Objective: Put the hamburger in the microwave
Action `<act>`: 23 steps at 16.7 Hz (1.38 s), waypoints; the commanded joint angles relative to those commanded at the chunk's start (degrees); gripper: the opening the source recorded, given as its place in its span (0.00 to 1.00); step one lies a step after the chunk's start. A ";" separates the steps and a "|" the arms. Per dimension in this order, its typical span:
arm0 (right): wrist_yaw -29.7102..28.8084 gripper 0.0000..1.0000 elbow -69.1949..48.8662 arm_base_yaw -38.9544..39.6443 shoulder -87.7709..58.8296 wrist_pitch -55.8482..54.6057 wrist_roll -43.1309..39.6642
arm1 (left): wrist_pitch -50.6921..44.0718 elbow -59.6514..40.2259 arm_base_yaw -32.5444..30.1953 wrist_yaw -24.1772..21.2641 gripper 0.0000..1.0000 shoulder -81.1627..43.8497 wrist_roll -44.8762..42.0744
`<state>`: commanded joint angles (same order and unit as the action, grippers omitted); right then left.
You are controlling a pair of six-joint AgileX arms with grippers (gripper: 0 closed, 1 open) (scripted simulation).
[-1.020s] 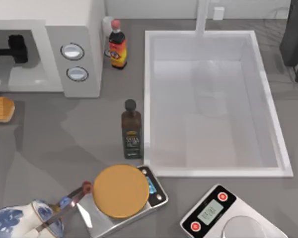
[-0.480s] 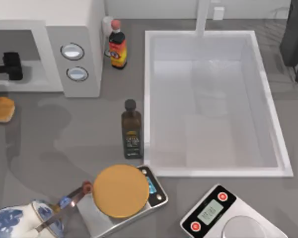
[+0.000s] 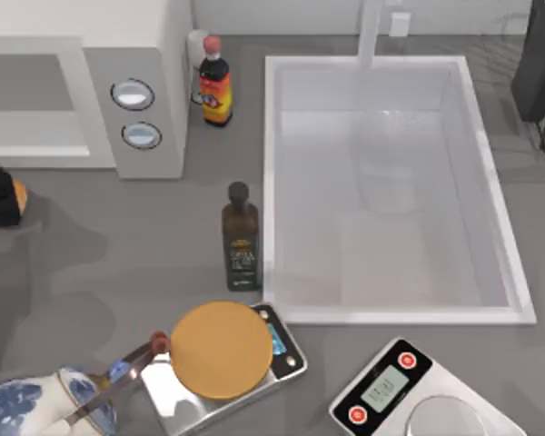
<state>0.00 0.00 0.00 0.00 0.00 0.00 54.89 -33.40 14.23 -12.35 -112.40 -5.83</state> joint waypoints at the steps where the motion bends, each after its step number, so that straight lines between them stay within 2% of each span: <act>1: 0.00 1.00 0.00 0.00 0.00 0.00 0.00 | 1.53 3.04 0.44 -0.49 1.00 1.56 -0.10; 5: 0.00 1.00 0.00 0.00 0.00 0.00 0.00 | 6.27 9.71 1.82 -2.40 1.00 4.83 -0.41; 12: 0.00 1.00 0.00 0.00 0.00 0.00 0.00 | 5.91 9.72 1.58 -2.59 1.00 5.20 -0.43; 16: 0.00 1.00 0.00 0.00 0.00 0.00 0.00 | -0.74 8.14 1.43 -2.57 1.00 10.78 -0.36; 23: 0.00 1.00 0.00 0.00 0.00 0.00 0.00 | -19.84 3.61 1.60 -2.26 1.00 25.26 -0.23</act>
<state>0.00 0.00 0.00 0.00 0.00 0.00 35.06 -29.79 15.83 -14.61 -87.14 -6.05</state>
